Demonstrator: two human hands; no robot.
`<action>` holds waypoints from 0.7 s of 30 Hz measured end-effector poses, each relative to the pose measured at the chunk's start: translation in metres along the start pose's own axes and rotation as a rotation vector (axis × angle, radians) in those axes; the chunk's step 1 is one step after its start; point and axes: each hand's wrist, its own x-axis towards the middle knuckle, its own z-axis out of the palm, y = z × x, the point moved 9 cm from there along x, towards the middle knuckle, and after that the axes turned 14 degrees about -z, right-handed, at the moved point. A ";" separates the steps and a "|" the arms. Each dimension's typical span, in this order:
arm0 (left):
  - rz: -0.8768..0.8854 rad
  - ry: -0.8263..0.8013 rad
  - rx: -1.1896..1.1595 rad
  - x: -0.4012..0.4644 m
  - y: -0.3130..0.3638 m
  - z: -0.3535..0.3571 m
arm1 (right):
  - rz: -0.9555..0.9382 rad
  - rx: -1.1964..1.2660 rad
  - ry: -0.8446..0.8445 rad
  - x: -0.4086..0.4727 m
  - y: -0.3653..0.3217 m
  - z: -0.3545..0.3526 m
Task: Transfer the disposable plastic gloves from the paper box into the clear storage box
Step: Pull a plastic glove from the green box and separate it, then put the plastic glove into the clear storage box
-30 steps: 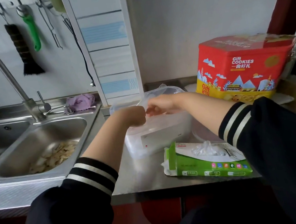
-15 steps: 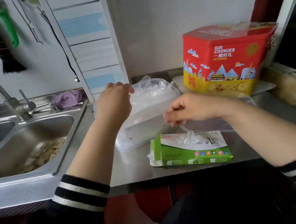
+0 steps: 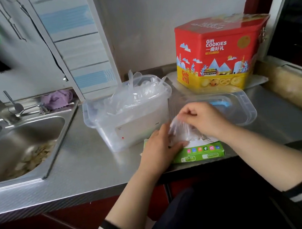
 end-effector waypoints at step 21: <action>0.350 0.554 -0.139 -0.039 0.014 -0.078 | -0.470 0.450 0.851 0.064 -0.114 -0.134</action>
